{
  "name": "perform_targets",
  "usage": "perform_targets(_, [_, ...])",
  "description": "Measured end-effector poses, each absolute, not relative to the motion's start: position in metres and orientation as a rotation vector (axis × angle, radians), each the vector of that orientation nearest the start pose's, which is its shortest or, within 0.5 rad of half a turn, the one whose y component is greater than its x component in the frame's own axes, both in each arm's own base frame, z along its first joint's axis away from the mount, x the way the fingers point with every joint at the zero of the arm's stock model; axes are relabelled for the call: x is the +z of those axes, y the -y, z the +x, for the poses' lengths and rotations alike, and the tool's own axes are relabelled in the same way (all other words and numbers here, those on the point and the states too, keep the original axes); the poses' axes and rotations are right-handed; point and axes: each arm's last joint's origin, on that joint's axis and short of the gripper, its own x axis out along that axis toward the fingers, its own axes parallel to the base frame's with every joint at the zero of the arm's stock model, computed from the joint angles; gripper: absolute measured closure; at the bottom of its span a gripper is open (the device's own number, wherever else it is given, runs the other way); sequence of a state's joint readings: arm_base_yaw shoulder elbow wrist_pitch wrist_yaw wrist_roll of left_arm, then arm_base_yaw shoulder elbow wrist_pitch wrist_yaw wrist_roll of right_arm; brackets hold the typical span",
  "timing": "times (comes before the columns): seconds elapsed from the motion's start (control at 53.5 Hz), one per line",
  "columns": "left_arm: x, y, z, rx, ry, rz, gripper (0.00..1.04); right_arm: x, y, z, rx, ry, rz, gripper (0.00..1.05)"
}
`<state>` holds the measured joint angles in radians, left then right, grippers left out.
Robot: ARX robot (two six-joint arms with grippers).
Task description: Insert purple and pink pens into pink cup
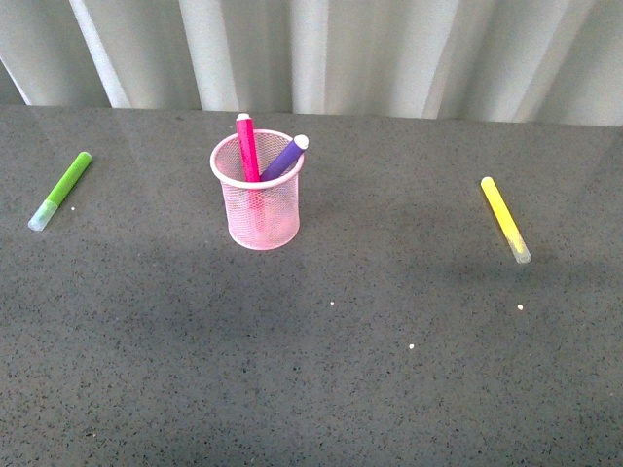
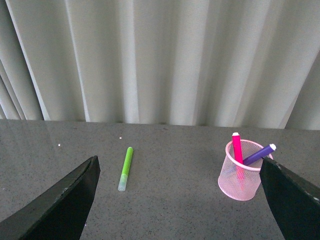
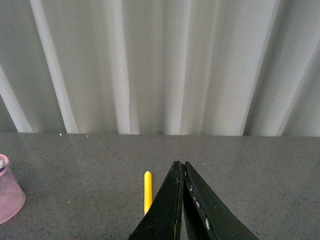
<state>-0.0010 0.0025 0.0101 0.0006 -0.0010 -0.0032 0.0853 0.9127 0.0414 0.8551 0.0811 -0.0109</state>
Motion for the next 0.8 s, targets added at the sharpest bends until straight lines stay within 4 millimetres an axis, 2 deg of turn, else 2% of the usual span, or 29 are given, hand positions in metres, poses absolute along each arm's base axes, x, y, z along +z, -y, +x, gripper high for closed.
perform_targets(0.187, [0.167, 0.000, 0.097, 0.000, 0.008, -0.004, 0.07, 0.166, 0.000, 0.148, -0.002, -0.005, -0.011, 1.01])
perform_targets(0.804, [0.167, 0.000, 0.097, 0.000, 0.008, -0.004, 0.07, 0.174, 0.000, 0.122, 0.001, 0.023, -0.010, 1.01])
